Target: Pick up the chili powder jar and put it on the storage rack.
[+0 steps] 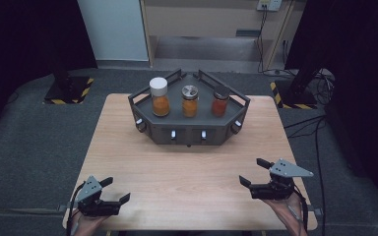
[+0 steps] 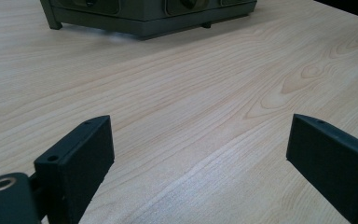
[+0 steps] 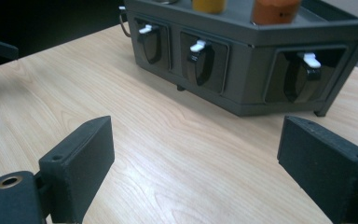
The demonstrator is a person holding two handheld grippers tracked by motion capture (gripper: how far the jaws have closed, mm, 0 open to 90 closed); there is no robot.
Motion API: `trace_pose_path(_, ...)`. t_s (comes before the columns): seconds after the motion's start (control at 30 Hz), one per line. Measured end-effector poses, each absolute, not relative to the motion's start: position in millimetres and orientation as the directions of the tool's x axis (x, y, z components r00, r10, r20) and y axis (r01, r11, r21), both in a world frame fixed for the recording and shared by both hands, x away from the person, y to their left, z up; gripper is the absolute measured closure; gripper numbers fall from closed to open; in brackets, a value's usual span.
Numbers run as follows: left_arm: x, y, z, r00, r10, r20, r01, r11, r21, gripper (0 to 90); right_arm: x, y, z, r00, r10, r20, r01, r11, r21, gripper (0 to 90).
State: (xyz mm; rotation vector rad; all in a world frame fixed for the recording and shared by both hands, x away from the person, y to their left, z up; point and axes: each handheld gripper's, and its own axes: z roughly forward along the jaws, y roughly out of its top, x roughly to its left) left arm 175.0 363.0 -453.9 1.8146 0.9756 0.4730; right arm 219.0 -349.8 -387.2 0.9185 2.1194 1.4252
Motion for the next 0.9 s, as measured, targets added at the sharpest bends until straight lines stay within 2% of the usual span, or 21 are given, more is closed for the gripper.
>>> trace_pose_path(0.6,174.0,363.9,-454.2,0.601,0.792,-0.106,0.406,-0.188,0.895,6.5,212.8,-358.7,-422.7,-0.645,0.761,0.062,0.327,0.202,0.923,10.6)
trace_pose_path(0.9,173.6,363.8,-453.9,0.611,0.785,-0.103,0.397,-0.192,0.898,6.7,211.9,-361.2,-429.3,-0.664,0.747,0.023,0.290,0.229,0.929,10.9)
